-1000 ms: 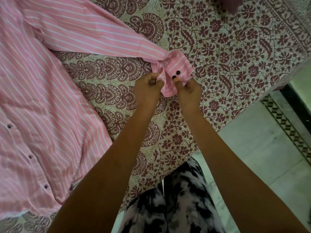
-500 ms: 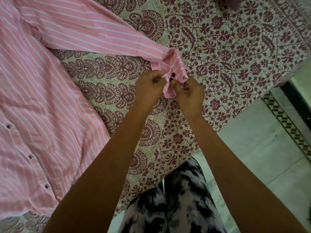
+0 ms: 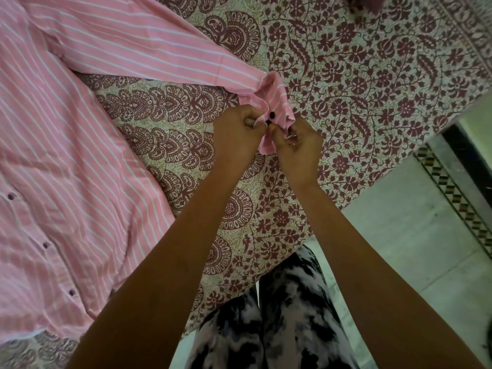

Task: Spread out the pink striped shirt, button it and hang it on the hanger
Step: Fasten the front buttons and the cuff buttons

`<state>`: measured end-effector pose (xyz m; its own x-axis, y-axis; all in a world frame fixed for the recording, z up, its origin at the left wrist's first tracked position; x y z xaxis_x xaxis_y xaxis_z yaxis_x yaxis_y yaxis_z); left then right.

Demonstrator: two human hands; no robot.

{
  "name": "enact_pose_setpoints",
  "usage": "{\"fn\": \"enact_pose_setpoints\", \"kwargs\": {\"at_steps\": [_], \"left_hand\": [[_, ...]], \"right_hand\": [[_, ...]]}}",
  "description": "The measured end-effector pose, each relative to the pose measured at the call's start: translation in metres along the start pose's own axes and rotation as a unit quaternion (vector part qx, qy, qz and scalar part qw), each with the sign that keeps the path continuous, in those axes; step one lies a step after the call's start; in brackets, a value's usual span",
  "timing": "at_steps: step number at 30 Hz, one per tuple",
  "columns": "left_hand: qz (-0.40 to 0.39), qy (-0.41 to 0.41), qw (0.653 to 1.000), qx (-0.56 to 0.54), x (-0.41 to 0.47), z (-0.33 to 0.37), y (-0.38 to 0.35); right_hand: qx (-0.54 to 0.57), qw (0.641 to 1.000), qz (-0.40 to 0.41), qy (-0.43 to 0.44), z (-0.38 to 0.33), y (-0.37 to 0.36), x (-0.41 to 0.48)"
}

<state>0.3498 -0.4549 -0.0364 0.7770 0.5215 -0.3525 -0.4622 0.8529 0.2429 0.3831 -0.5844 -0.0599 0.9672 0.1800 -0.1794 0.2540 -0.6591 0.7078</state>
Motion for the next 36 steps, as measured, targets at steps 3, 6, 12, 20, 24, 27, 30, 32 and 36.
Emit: {"fn": "enact_pose_setpoints", "kwargs": {"at_steps": [3, 6, 12, 20, 24, 27, 30, 32, 36], "left_hand": [[0.011, 0.004, 1.0, 0.009, 0.001, -0.003, 0.001], [0.006, 0.015, 1.0, 0.006, 0.002, -0.002, 0.001], [-0.05, 0.073, 0.994, -0.067, -0.002, 0.0, -0.002], [-0.077, 0.162, 0.955, -0.237, -0.002, -0.006, -0.002], [-0.046, 0.109, 0.981, -0.151, 0.004, -0.012, 0.002], [-0.05, 0.048, 0.994, -0.086, 0.008, -0.006, -0.001], [-0.073, -0.039, 0.997, 0.01, 0.008, 0.003, -0.005], [-0.085, -0.092, 0.991, 0.054, 0.006, 0.006, -0.006], [-0.078, -0.139, 0.985, 0.062, -0.001, 0.006, -0.006]], "right_hand": [[-0.007, 1.0, -0.002, 0.017, -0.003, 0.001, -0.001], [-0.02, 1.0, 0.002, 0.018, -0.005, 0.003, -0.001], [-0.052, 0.999, 0.004, 0.005, -0.006, 0.005, 0.002], [0.02, 0.997, -0.008, -0.071, -0.006, -0.001, 0.003], [0.04, 0.994, -0.043, -0.097, -0.007, -0.004, 0.005], [0.141, 0.978, -0.072, -0.139, -0.005, -0.005, 0.005], [0.22, 0.956, -0.091, -0.174, -0.004, -0.008, 0.0], [0.236, 0.947, -0.094, -0.197, -0.005, -0.008, -0.003], [0.244, 0.935, -0.097, -0.239, -0.003, -0.008, -0.003]]}}
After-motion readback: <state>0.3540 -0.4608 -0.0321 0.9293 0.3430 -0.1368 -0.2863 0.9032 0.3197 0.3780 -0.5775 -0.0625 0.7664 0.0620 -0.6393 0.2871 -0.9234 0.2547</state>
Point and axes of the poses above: each hand's wrist, its own x-axis towards the middle knuckle, its own y-axis out of the back of the hand, z = x × y, the point moved 5 cm from there along x, towards the middle knuckle, and after that the axes turned 15 degrees about -x, right-handed, at the moved point
